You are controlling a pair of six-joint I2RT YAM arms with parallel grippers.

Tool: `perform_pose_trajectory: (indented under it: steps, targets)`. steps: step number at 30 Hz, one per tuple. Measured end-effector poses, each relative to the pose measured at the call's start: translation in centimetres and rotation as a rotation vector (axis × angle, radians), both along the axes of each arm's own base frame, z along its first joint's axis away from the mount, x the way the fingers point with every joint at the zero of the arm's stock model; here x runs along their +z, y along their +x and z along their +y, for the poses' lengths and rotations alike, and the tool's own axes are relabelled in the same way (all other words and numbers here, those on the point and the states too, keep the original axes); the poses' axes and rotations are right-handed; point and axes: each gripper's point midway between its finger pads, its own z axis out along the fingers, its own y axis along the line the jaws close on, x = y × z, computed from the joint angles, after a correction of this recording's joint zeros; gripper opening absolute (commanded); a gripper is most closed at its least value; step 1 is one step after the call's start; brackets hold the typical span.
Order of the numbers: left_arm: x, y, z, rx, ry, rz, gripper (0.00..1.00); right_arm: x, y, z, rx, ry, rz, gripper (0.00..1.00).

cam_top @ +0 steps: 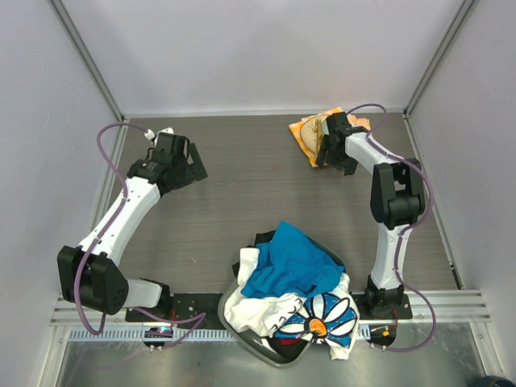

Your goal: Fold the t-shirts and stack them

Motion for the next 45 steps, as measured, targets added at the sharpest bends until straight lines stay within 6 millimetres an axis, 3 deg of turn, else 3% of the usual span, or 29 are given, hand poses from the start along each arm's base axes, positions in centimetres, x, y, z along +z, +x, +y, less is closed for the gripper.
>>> perform_pose_trajectory:
  steps: [9, 18, 26, 31, 40, 45]
  targets:
    - [0.0, 0.1, 0.0, -0.001, -0.001, -0.003, 1.0, 1.2, -0.4, 5.9, 0.126, 0.004, -0.019, 0.84]
    - [0.0, 0.1, 0.0, -0.001, -0.001, -0.003, 1.0, 5.1, 3.2, 8.4, 0.138, 0.028, -0.133, 0.84]
    - [0.0, 0.0, 0.0, 0.0, 0.001, -0.002, 1.0, 2.3, 7.9, 10.5, 0.131, 0.061, -0.144, 0.84]
    - [0.0, 0.1, 0.0, 0.0, 0.002, -0.003, 1.0, 2.4, 10.7, 12.7, 0.156, 0.137, -0.189, 0.84]
    - [0.0, 0.1, 0.2, 0.003, 0.01, -0.004, 1.0, 2.5, 11.2, 14.0, 0.178, 0.2, -0.193, 0.84]
    - [-0.1, 0.1, 0.2, 0.003, 0.01, -0.003, 1.0, 0.2, 11.4, 15.5, 0.208, 0.258, -0.156, 0.84]
